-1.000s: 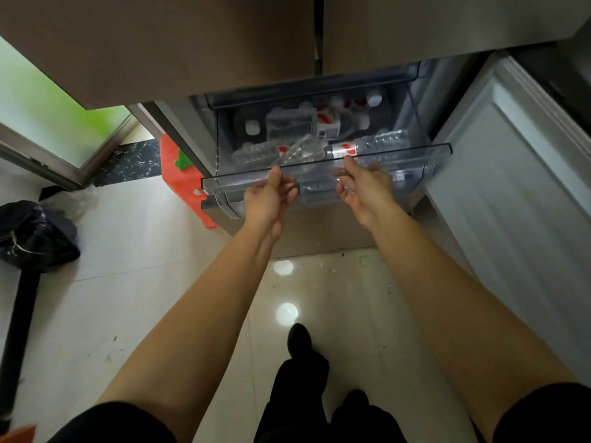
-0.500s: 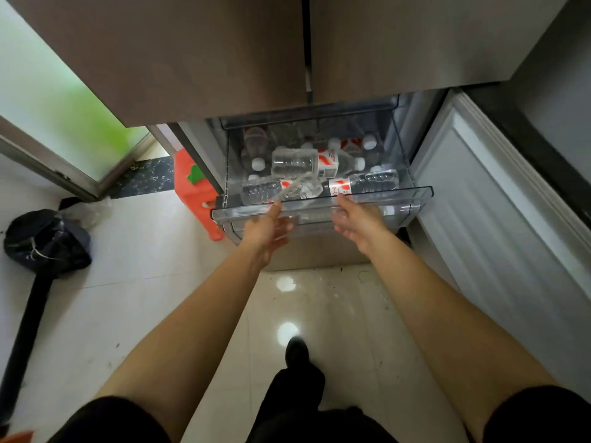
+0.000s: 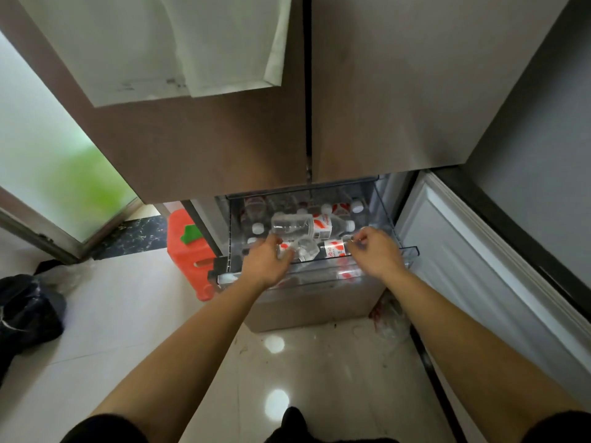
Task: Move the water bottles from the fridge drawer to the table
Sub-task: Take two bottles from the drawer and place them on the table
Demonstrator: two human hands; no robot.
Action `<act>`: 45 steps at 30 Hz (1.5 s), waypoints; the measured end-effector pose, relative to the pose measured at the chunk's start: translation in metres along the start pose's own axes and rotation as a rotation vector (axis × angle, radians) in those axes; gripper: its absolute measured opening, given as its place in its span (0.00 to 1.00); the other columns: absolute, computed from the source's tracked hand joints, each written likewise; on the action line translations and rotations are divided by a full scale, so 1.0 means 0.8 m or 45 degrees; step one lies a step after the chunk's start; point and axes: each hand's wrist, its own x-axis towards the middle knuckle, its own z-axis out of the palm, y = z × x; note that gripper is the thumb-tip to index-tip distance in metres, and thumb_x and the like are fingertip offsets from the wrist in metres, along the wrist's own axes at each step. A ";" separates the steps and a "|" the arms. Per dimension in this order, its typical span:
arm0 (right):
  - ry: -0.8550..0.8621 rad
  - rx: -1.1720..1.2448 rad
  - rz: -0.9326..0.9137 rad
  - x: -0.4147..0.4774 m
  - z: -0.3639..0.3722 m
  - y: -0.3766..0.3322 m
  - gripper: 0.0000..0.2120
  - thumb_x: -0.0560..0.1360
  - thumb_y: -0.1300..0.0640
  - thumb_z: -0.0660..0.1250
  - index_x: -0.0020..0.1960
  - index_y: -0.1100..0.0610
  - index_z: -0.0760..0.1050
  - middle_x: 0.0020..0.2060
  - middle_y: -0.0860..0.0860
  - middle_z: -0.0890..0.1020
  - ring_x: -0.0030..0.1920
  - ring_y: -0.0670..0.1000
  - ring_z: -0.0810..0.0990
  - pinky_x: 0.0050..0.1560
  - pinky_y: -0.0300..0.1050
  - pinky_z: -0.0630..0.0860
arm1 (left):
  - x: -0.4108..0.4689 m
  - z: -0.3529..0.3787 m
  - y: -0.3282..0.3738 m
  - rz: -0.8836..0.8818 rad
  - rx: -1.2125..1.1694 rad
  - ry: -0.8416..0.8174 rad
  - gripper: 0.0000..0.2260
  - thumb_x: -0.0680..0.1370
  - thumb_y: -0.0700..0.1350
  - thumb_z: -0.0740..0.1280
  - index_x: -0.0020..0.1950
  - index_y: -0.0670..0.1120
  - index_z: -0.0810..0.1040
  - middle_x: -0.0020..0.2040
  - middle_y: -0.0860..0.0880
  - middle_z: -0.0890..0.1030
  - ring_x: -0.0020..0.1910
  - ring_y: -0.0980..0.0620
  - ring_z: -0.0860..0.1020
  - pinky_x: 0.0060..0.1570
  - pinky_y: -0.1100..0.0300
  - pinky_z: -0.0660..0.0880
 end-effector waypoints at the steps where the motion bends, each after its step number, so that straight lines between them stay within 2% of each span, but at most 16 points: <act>1: -0.027 -0.082 -0.037 0.007 0.001 0.000 0.12 0.77 0.45 0.68 0.56 0.50 0.78 0.55 0.51 0.81 0.54 0.53 0.79 0.54 0.48 0.77 | 0.012 0.004 -0.005 -0.002 0.037 -0.064 0.25 0.79 0.62 0.61 0.69 0.47 0.68 0.65 0.42 0.76 0.61 0.41 0.76 0.58 0.47 0.75; 5: -0.183 -0.238 -0.082 0.038 0.004 0.000 0.21 0.76 0.46 0.69 0.66 0.52 0.75 0.63 0.55 0.77 0.61 0.57 0.77 0.60 0.52 0.76 | 0.046 0.020 -0.015 -0.050 0.048 -0.273 0.29 0.77 0.63 0.63 0.73 0.48 0.65 0.70 0.42 0.72 0.65 0.40 0.74 0.63 0.46 0.73; 11: -0.366 -0.394 -0.074 0.093 0.004 0.015 0.27 0.74 0.48 0.72 0.69 0.54 0.72 0.65 0.57 0.76 0.62 0.59 0.77 0.61 0.53 0.76 | 0.080 0.032 -0.015 -0.232 0.019 -0.500 0.35 0.72 0.60 0.72 0.73 0.46 0.66 0.69 0.43 0.74 0.65 0.42 0.73 0.59 0.53 0.72; 13: -0.421 -0.405 -0.068 0.112 0.007 0.020 0.30 0.72 0.45 0.73 0.70 0.54 0.70 0.65 0.57 0.76 0.62 0.59 0.77 0.62 0.53 0.76 | 0.093 0.036 -0.014 -0.247 0.090 -0.524 0.38 0.69 0.63 0.73 0.72 0.47 0.66 0.70 0.43 0.72 0.67 0.42 0.71 0.64 0.50 0.72; 16: -0.519 -0.408 -0.065 0.132 0.016 0.033 0.33 0.69 0.40 0.74 0.68 0.52 0.70 0.64 0.56 0.75 0.61 0.58 0.77 0.61 0.53 0.76 | 0.096 0.043 -0.003 -0.276 0.322 -0.426 0.48 0.65 0.70 0.71 0.76 0.46 0.58 0.74 0.41 0.63 0.72 0.40 0.63 0.70 0.45 0.66; 19: -0.583 -0.593 -0.141 0.143 0.018 0.045 0.38 0.65 0.34 0.75 0.67 0.53 0.68 0.63 0.55 0.76 0.61 0.58 0.77 0.60 0.50 0.74 | 0.093 0.043 0.013 -0.277 0.573 -0.301 0.56 0.62 0.77 0.67 0.77 0.44 0.55 0.76 0.40 0.57 0.75 0.38 0.58 0.71 0.42 0.62; 22: -0.622 -0.748 -0.237 0.151 0.020 0.054 0.45 0.60 0.29 0.75 0.66 0.53 0.65 0.63 0.55 0.77 0.60 0.58 0.77 0.57 0.50 0.74 | 0.097 0.043 0.012 -0.222 0.708 -0.142 0.57 0.60 0.84 0.53 0.75 0.43 0.60 0.75 0.39 0.61 0.74 0.37 0.61 0.71 0.42 0.61; 24: -0.632 -0.781 -0.267 0.155 0.022 0.058 0.47 0.58 0.28 0.75 0.67 0.52 0.63 0.63 0.55 0.77 0.61 0.59 0.77 0.56 0.51 0.75 | 0.103 0.045 0.016 -0.103 0.693 0.084 0.53 0.62 0.84 0.47 0.69 0.44 0.68 0.69 0.39 0.69 0.67 0.38 0.68 0.66 0.45 0.67; 26: -0.634 -0.779 -0.295 0.157 0.023 0.061 0.47 0.59 0.27 0.75 0.67 0.52 0.62 0.64 0.55 0.77 0.60 0.59 0.78 0.55 0.52 0.75 | 0.116 0.055 0.027 0.112 0.702 0.232 0.46 0.65 0.82 0.51 0.65 0.46 0.69 0.65 0.42 0.72 0.61 0.40 0.71 0.62 0.47 0.69; 27: -0.635 -0.766 -0.306 0.159 0.024 0.062 0.47 0.59 0.27 0.75 0.66 0.52 0.62 0.63 0.55 0.78 0.60 0.59 0.78 0.54 0.52 0.75 | 0.125 0.060 0.036 0.205 0.693 0.238 0.43 0.66 0.80 0.55 0.67 0.47 0.67 0.66 0.43 0.71 0.63 0.41 0.69 0.63 0.47 0.68; 29: -0.649 -0.751 -0.320 0.160 0.024 0.065 0.46 0.61 0.29 0.75 0.66 0.52 0.61 0.63 0.55 0.78 0.60 0.59 0.78 0.53 0.51 0.75 | 0.143 0.066 0.054 0.338 0.690 0.098 0.40 0.69 0.75 0.61 0.72 0.51 0.62 0.72 0.45 0.66 0.70 0.41 0.64 0.69 0.43 0.61; 32: -0.642 -0.738 -0.337 0.161 0.025 0.069 0.44 0.62 0.30 0.75 0.66 0.52 0.61 0.63 0.56 0.78 0.61 0.59 0.78 0.54 0.50 0.74 | 0.168 0.074 0.068 0.365 0.734 -0.256 0.37 0.72 0.67 0.66 0.76 0.55 0.58 0.77 0.49 0.61 0.76 0.42 0.55 0.74 0.39 0.51; 34: -0.628 -0.731 -0.349 0.160 0.025 0.070 0.43 0.63 0.30 0.75 0.66 0.52 0.61 0.62 0.56 0.78 0.60 0.59 0.78 0.54 0.50 0.74 | 0.177 0.075 0.067 0.363 0.743 -0.302 0.36 0.73 0.65 0.67 0.77 0.56 0.57 0.78 0.49 0.60 0.77 0.41 0.53 0.75 0.40 0.50; 38: -0.606 -0.774 -0.363 0.161 0.024 0.067 0.45 0.61 0.28 0.74 0.67 0.51 0.61 0.61 0.55 0.78 0.58 0.59 0.79 0.52 0.50 0.74 | 0.179 0.078 0.062 0.372 0.691 -0.223 0.29 0.77 0.57 0.67 0.76 0.56 0.60 0.76 0.47 0.66 0.76 0.42 0.60 0.74 0.42 0.55; 41: -0.590 -0.819 -0.351 0.161 0.016 0.057 0.47 0.59 0.27 0.74 0.68 0.50 0.65 0.61 0.53 0.79 0.58 0.57 0.79 0.51 0.50 0.75 | 0.172 0.075 0.067 0.363 0.745 -0.157 0.30 0.77 0.51 0.69 0.76 0.56 0.60 0.73 0.46 0.70 0.72 0.43 0.67 0.72 0.43 0.60; 45: -0.560 -0.985 -0.308 0.159 -0.005 0.030 0.39 0.57 0.26 0.74 0.57 0.51 0.78 0.50 0.50 0.81 0.49 0.53 0.79 0.43 0.45 0.72 | 0.152 0.059 0.063 0.368 0.694 0.027 0.34 0.76 0.44 0.70 0.78 0.56 0.58 0.73 0.46 0.70 0.71 0.43 0.69 0.70 0.44 0.65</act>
